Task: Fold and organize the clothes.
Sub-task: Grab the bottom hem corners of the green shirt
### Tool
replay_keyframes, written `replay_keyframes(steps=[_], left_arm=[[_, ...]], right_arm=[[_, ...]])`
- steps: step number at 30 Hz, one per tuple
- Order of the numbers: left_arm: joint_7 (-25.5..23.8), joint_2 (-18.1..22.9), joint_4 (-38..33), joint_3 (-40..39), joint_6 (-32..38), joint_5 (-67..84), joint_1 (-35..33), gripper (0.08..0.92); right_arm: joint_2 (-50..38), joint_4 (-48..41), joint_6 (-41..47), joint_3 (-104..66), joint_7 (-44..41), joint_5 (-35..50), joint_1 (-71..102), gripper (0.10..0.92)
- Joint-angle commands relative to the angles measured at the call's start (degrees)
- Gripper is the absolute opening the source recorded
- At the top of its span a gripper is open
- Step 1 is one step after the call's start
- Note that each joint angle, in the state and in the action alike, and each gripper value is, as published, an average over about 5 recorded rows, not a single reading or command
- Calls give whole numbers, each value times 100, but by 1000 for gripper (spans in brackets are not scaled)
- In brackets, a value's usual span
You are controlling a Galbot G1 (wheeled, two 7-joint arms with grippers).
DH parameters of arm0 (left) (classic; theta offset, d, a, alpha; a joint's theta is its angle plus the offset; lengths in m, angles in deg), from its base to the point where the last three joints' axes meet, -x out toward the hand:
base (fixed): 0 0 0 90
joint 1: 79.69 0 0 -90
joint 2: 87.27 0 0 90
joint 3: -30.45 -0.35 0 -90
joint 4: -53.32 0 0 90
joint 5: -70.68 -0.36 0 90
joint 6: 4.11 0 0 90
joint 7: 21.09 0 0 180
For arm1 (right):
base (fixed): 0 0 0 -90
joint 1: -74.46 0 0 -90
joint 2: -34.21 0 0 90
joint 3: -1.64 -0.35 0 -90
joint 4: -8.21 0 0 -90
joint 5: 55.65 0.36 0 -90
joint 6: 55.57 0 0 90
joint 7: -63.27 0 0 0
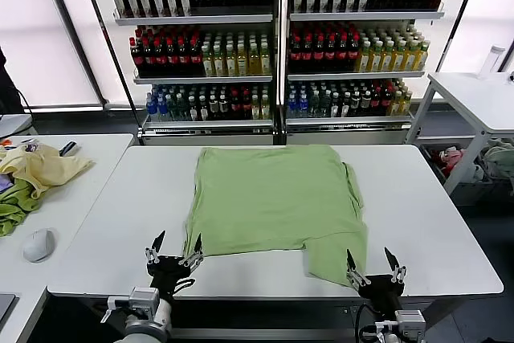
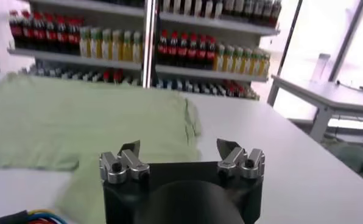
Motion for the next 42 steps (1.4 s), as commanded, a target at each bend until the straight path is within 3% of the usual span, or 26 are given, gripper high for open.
replay_keyframes(steps=[1, 12, 15, 37, 42], left_arm=[[269, -158, 1047, -216, -601, 332, 878, 823], [347, -217, 980, -293, -615, 607, 716, 823], [349, -204, 903, -313, -613, 683, 556, 811], [275, -323, 769, -30, -565, 1801, 337, 197], [189, -425, 189, 61, -346, 2113, 269, 114]], right_arm=[[4, -211, 279, 49, 35, -41, 14, 823], [88, -302, 328, 147, 43, 333, -122, 822], [87, -354, 359, 149, 54, 493, -144, 785], [-81, -329, 12, 53, -307, 965, -232, 164], [-170, -118, -318, -38, -479, 972, -220, 129]])
